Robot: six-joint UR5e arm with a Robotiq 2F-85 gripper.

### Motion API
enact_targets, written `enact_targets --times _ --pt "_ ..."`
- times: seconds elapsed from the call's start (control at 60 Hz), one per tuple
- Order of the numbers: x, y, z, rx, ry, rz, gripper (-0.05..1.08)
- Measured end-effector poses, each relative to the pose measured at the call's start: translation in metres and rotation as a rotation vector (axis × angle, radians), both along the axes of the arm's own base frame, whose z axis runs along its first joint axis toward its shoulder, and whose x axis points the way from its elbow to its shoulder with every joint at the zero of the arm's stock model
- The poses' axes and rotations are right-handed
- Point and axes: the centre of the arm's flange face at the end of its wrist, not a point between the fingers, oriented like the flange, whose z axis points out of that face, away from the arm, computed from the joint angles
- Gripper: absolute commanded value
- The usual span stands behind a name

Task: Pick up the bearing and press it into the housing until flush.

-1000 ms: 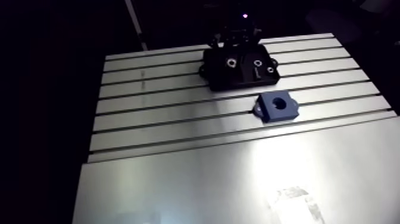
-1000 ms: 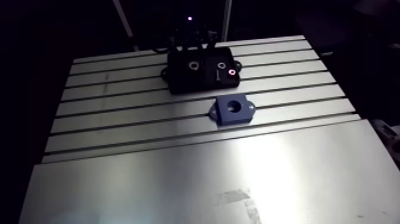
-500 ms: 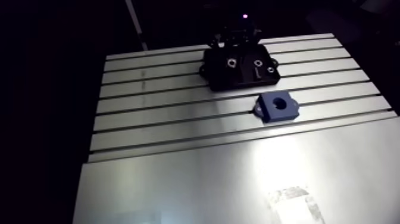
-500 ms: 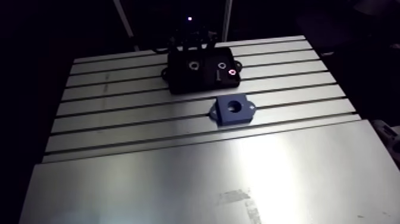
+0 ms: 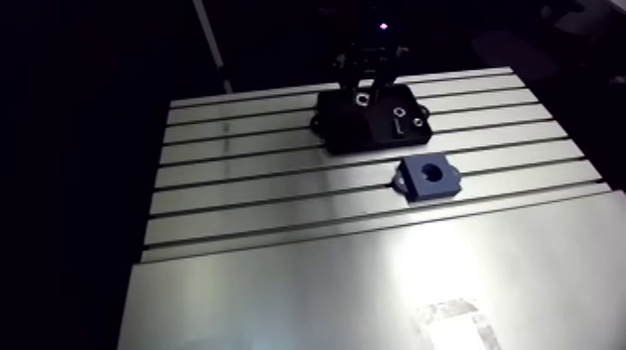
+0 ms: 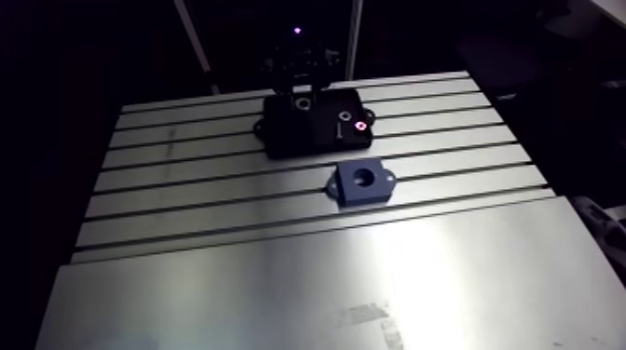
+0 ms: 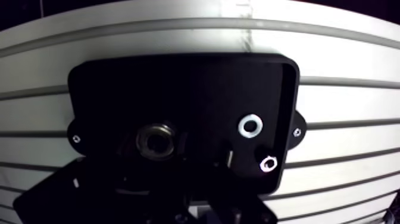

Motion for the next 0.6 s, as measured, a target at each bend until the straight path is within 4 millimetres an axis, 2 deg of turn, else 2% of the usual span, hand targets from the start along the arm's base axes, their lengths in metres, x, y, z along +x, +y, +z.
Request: enact_targets --times 0.25,0.35,0.6 --pt "0.019 0.004 0.033 0.005 0.023 0.037 0.72" --pt "0.04 0.016 0.043 0.003 0.019 0.062 0.72" --pt "0.08 0.038 0.053 -0.005 0.006 0.11 0.72"
